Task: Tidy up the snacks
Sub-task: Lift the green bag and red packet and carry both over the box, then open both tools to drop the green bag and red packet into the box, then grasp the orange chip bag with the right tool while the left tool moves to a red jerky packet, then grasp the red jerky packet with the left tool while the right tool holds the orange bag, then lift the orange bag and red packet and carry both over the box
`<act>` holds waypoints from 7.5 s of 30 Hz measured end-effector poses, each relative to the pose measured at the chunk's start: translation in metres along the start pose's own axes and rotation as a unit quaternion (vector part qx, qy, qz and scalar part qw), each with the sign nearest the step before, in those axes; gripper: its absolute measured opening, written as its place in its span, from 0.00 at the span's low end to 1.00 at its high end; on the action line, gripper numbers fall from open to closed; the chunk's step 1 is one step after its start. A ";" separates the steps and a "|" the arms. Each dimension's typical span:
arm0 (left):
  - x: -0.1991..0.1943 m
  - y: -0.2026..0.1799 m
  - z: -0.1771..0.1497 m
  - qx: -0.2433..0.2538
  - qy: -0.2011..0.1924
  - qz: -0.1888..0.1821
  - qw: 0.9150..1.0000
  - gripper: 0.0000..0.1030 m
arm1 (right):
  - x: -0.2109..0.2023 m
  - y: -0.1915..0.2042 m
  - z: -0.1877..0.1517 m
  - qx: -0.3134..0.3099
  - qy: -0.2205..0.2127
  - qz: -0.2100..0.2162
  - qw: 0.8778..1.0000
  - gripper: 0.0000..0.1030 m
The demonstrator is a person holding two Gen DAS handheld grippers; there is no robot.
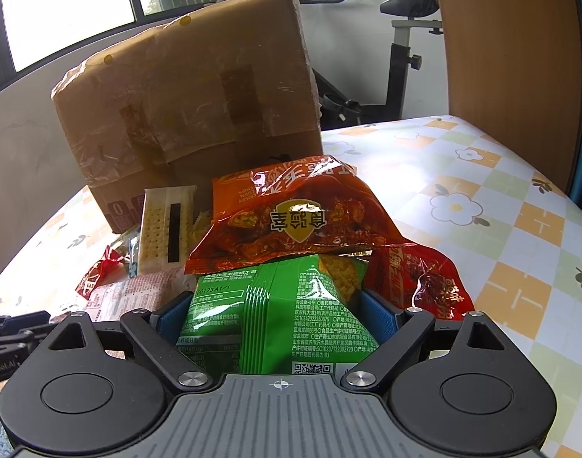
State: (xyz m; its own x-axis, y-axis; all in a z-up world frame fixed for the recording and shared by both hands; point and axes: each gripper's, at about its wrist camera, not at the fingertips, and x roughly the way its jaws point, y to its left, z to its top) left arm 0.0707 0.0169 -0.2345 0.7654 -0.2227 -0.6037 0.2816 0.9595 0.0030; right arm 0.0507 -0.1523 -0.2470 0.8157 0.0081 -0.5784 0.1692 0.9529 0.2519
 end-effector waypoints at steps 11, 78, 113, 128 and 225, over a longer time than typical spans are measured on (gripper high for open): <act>-0.008 0.006 0.003 -0.015 -0.022 0.021 0.999 0.41 | 0.001 -0.002 -0.001 0.009 -0.002 0.004 1.000 0.87; -0.028 0.012 0.214 -0.013 -0.232 -0.013 0.973 0.42 | -0.007 0.029 0.258 -0.059 -0.199 0.152 0.966 0.78; 0.020 0.054 0.247 -0.019 -0.127 0.007 0.992 0.78 | 0.046 0.030 0.256 -0.079 -0.087 0.119 0.986 0.87; -0.052 0.091 0.170 -0.054 -0.156 0.010 0.986 0.94 | -0.014 -0.035 0.173 -0.042 -0.117 0.057 0.991 1.00; -0.002 0.047 0.013 -0.094 -0.030 0.015 0.995 0.53 | 0.033 -0.061 0.022 0.048 -0.077 0.088 0.992 0.56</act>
State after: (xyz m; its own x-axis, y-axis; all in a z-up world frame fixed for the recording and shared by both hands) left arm 0.0905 0.0604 -0.2226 0.8065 -0.1976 -0.5572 0.1489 0.9800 -0.1319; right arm 0.0797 -0.2166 -0.2639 0.9109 0.1189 -0.3951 0.0616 0.9077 0.4151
